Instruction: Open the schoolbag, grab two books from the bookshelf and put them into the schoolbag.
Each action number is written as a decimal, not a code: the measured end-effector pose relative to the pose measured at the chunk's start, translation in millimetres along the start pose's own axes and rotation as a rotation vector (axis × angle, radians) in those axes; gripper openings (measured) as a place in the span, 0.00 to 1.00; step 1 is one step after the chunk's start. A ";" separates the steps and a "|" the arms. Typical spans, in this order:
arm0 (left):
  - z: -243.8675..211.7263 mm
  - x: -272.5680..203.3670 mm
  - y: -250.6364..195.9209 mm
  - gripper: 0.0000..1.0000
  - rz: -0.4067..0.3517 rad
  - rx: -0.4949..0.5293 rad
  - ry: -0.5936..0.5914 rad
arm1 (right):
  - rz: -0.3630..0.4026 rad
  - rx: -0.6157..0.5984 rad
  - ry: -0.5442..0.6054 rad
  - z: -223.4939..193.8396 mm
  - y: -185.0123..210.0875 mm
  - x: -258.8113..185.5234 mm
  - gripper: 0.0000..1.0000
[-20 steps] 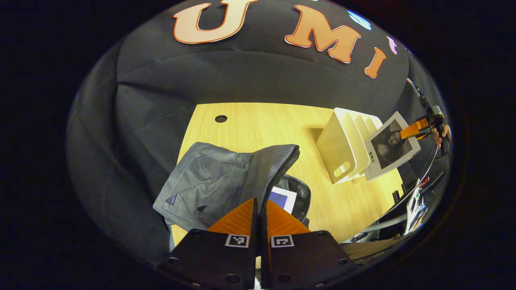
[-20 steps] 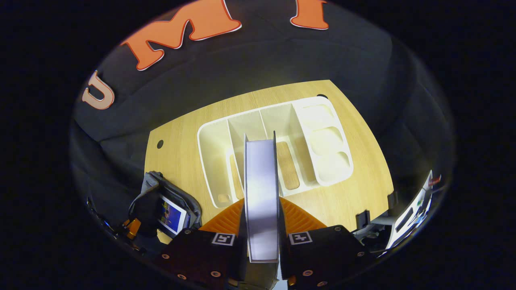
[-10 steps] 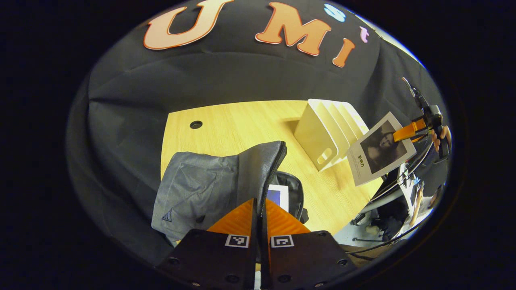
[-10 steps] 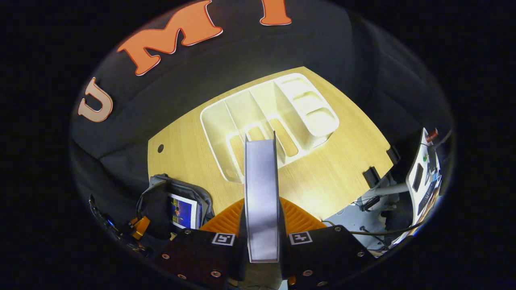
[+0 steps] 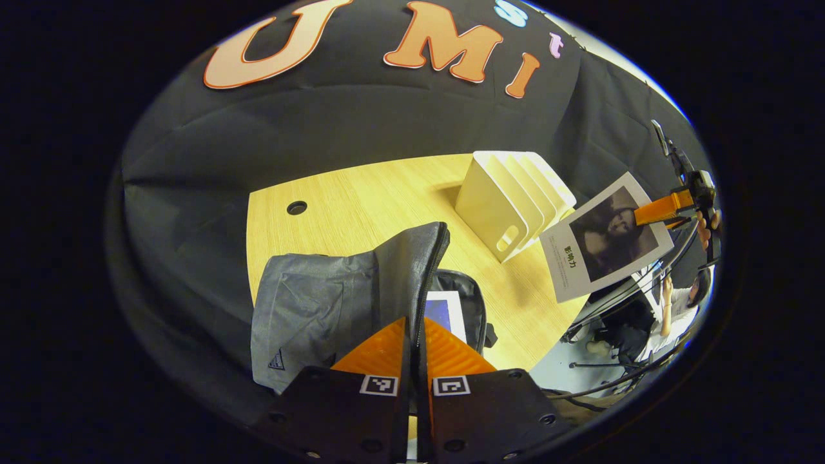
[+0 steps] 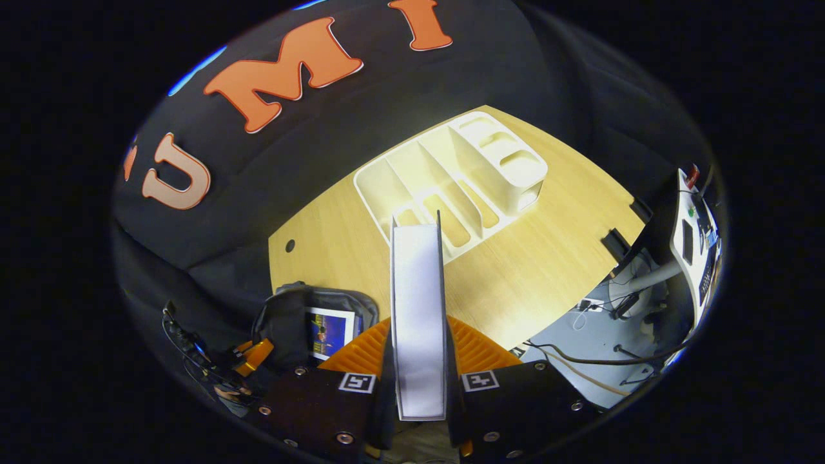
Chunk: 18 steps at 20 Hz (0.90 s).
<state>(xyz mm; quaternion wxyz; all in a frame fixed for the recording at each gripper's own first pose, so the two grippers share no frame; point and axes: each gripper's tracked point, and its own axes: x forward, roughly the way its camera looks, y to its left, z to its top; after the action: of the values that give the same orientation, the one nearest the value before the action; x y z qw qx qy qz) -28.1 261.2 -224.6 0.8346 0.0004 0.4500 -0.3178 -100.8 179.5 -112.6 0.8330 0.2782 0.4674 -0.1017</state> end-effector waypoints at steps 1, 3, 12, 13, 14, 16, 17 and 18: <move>0.2 -0.5 1.0 0.06 -0.002 0.003 0.000 | 0.025 0.010 -0.006 -2.2 6.6 -1.2 0.34; 4.4 -0.8 3.1 0.06 -0.006 -0.004 0.000 | 0.078 0.009 -0.017 -7.7 19.9 -0.3 0.34; 22.8 -16.9 13.9 0.06 0.037 0.034 -0.020 | 0.266 0.023 -0.011 -34.0 67.9 20.5 0.34; 26.6 -19.2 15.2 0.06 0.038 0.033 -0.026 | 0.282 0.034 -0.007 -37.5 71.7 23.2 0.34; 28.2 -21.5 15.7 0.06 0.039 0.034 -0.030 | 0.303 0.042 -0.003 -41.6 75.5 24.5 0.34; 32.9 -24.1 18.1 0.06 0.045 0.041 -0.035 | 0.344 0.051 0.007 -50.0 82.7 30.9 0.34; 31.6 -25.7 18.3 0.06 0.045 0.046 -0.029 | 0.359 0.045 0.003 -54.1 83.9 35.4 0.34; 33.2 -27.7 19.3 0.06 0.052 0.048 -0.034 | 0.367 0.054 0.009 -59.5 85.3 40.3 0.33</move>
<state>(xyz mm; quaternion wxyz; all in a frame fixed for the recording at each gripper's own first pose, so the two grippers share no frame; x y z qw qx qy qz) -3.8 281.8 -189.6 0.8497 0.0268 0.4278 -0.3069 -85.3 286.7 -139.2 0.8278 0.3813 0.4095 0.0406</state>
